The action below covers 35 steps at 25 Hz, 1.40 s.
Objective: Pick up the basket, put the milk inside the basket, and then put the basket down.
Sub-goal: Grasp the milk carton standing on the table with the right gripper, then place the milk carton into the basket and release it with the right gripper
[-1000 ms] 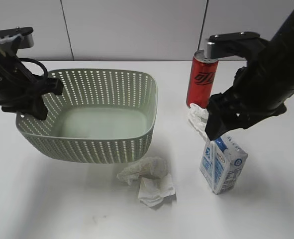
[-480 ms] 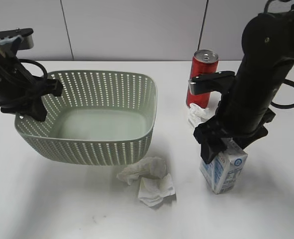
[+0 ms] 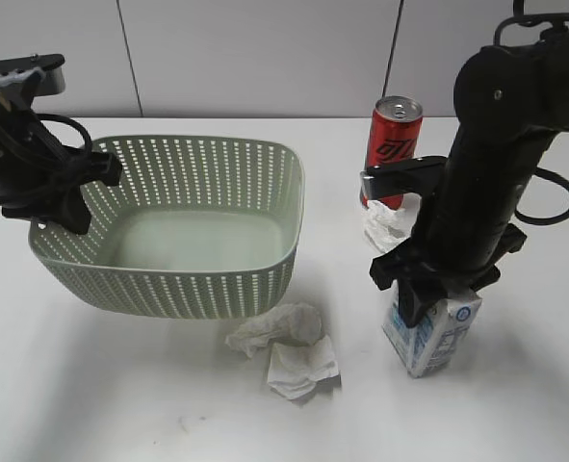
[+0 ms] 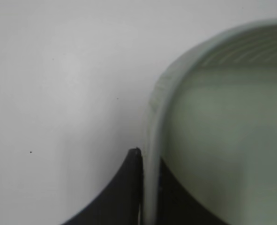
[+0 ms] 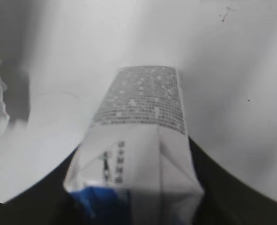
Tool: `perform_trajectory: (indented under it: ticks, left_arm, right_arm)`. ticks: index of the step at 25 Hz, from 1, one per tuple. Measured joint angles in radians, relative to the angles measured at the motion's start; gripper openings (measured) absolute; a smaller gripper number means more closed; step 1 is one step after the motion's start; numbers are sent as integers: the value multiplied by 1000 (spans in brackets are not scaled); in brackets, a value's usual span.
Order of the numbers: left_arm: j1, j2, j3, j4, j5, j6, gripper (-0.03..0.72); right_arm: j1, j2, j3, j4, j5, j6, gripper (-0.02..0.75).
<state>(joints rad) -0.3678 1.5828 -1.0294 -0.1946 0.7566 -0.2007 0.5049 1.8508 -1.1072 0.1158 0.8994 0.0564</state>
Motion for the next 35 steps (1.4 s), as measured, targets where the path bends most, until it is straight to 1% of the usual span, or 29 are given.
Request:
perform_trajectory:
  ticks: [4,8,11,15,19,22,25,29,33,35]
  left_arm:
    - [0,0,0,0,-2,0,0]
    - [0,0,0,0,-3,0,0]
    - [0,0,0,0,-3,0,0]
    - [0,0,0,2,-8,0,0]
    - [0,0,0,7,-20,2,0]
    - [0,0,0,11,-21,21,0]
    - [0,0,0,24,-22,27,0]
    - [0,0,0,29,-22,28,0]
    - [0,0,0,33,-23,28,0]
    - [0,0,0,35,-27,29,0]
  right_arm:
    - [0,1,-16,1,34,0,313]
    - [0,-7,-61,0,128,0,313]
    - [0,-61,-105,-12,193,-1,313]
    - [0,-147,-236,-19,302,-48,313]
    - [13,-193,-409,-1,310,-68,313]
    - [59,-197,-541,2,314,-79,311]
    - [150,-159,-680,-22,320,-92,311]
    - [261,-42,-813,-50,322,-95,311]
    - [349,99,-852,-67,322,-96,311]
    - [376,173,-853,-90,323,-96,311]
